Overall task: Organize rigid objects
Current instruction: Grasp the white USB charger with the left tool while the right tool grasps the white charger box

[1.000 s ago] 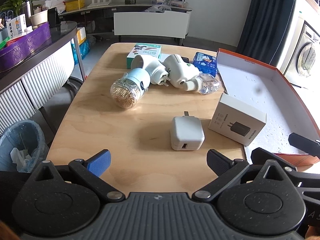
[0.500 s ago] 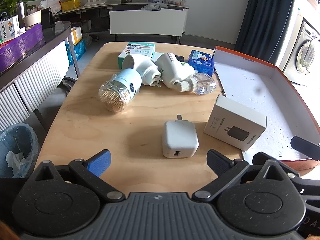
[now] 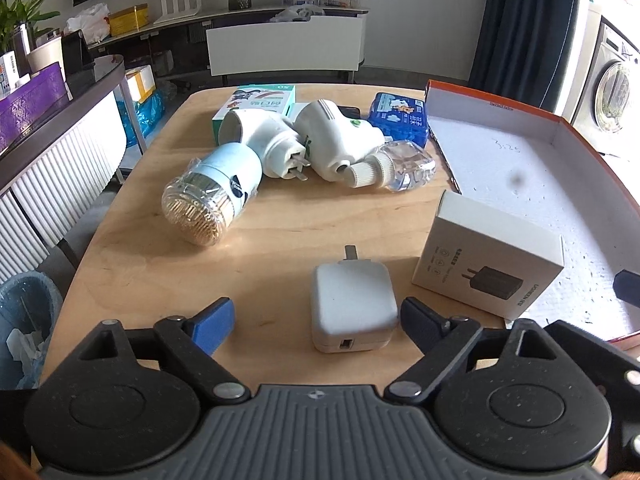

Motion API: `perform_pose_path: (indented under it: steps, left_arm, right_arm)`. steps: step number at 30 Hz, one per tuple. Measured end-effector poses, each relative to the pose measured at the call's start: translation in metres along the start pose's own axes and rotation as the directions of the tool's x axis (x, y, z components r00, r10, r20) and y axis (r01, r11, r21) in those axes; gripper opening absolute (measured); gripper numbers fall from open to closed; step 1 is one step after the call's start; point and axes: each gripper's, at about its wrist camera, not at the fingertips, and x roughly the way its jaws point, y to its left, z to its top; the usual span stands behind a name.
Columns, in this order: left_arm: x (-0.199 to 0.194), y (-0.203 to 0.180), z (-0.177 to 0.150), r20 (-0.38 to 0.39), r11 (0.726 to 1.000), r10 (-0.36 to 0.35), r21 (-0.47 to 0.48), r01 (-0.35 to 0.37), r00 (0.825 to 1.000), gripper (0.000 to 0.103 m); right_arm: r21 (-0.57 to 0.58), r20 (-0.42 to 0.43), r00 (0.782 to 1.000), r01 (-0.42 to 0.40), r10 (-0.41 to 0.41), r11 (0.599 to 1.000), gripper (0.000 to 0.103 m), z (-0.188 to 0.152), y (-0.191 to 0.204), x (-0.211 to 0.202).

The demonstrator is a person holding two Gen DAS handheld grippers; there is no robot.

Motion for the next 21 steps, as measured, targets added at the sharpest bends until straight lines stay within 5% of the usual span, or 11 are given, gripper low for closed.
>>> perform_pose_path:
  steps: [3, 6, 15, 18, 21]
  left_arm:
    - [0.003, 0.0, 0.0, 0.029, 1.0, 0.001, 0.025, -0.002, 1.0, 0.075]
    - [0.0, 0.002, 0.002, 0.05, 0.999, -0.026, 0.038, 0.024, 0.998, 0.042]
    - [-0.011, 0.029, 0.003, 0.03, 0.999, -0.045, -0.017, 0.046, 0.999, 0.042]
    - [-0.017, 0.04, 0.005, 0.031, 0.998, -0.04, -0.04, 0.042, 0.999, 0.042]
    - [-0.021, 0.047, 0.005, 0.032, 0.997, -0.036, -0.061, 0.038, 0.999, 0.042]
  right_arm:
    - [-0.018, -0.003, 1.0, -0.01, 0.01, 1.0, 0.102, 0.003, 0.0, 0.002]
    - [-0.054, -0.009, 1.0, -0.028, 0.027, 0.998, 0.102, 0.008, 0.002, 0.006]
    - [-0.189, -0.118, 0.988, -0.126, 0.104, 0.974, 0.095, 0.034, 0.014, 0.044]
    - [-0.198, -0.152, 0.983, -0.133, 0.103, 0.971, 0.08, 0.041, 0.017, 0.06]
    - [-0.205, -0.198, 0.973, -0.162, 0.121, 0.965, 0.051, 0.042, 0.024, 0.075]
